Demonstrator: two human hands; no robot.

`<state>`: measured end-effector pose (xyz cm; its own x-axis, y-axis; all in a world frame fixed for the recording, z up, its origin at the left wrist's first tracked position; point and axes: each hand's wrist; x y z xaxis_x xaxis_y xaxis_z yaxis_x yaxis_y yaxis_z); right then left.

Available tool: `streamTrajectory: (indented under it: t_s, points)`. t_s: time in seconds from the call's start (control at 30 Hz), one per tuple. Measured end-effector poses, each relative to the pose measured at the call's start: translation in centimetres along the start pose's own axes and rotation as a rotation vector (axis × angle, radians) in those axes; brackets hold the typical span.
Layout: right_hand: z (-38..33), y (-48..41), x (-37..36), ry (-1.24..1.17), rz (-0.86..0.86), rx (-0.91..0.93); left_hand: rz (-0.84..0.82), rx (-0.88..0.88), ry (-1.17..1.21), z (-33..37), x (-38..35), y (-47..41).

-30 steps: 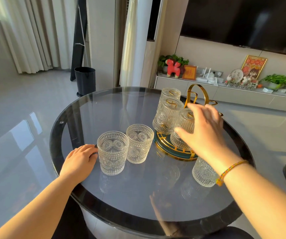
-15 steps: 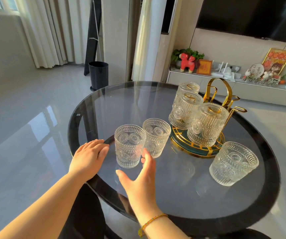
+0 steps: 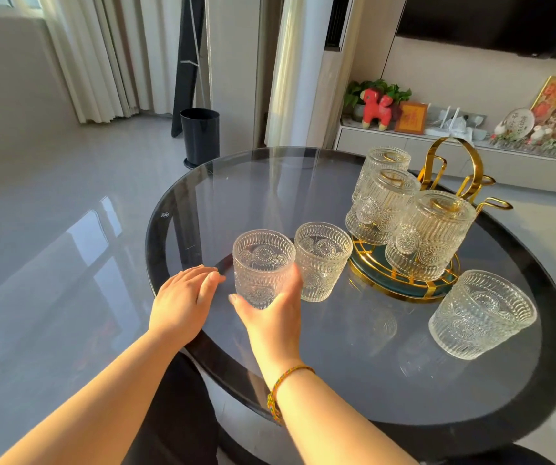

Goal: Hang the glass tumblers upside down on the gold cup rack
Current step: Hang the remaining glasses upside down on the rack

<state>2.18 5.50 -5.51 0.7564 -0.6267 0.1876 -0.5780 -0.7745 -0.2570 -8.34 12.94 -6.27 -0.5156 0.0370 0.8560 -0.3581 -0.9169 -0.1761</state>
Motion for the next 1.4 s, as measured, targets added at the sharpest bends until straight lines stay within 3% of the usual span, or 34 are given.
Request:
streamTrajectory:
  t_s: [0.47, 0.67, 0.87, 1.0, 1.1, 1.4]
  points:
    - [-0.8, 0.9, 3.7, -0.063, -0.021, 0.092, -0.064, 0.036, -0.02, 0.5, 0.4, 0.2]
    - [-2.9, 1.6, 9.9, -0.17, -0.029, 0.12, -0.01, 0.173, 0.236, 3.1, 2.5, -0.8]
    - [-5.5, -0.7, 18.0, -0.119, -0.022, 0.222, 0.154, -0.075, 0.271, 12.7, 6.0, -3.3]
    - [-6.8, -3.0, 23.5, -0.004, 0.055, 0.231, 0.13, -0.355, 0.247, 21.9, 6.1, -5.0]
    - [-7.3, -4.4, 26.7, 0.059, 0.037, 0.186, 0.055, -0.518, 0.084, 27.9, 4.4, -5.9]
    - [-5.0, -7.5, 31.6, 0.212, 0.177, 0.096, -0.046, -0.497, -0.108, 34.0, 1.1, -9.6]
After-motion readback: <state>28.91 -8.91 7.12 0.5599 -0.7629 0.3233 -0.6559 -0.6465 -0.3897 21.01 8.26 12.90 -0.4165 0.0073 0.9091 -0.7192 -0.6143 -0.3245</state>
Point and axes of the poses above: each hand's wrist, its own y-axis away from the middle knuckle, its own x-axis out of the back of the hand, z = x × y, and after that the axes turned 5 degrees about -y, right-handed
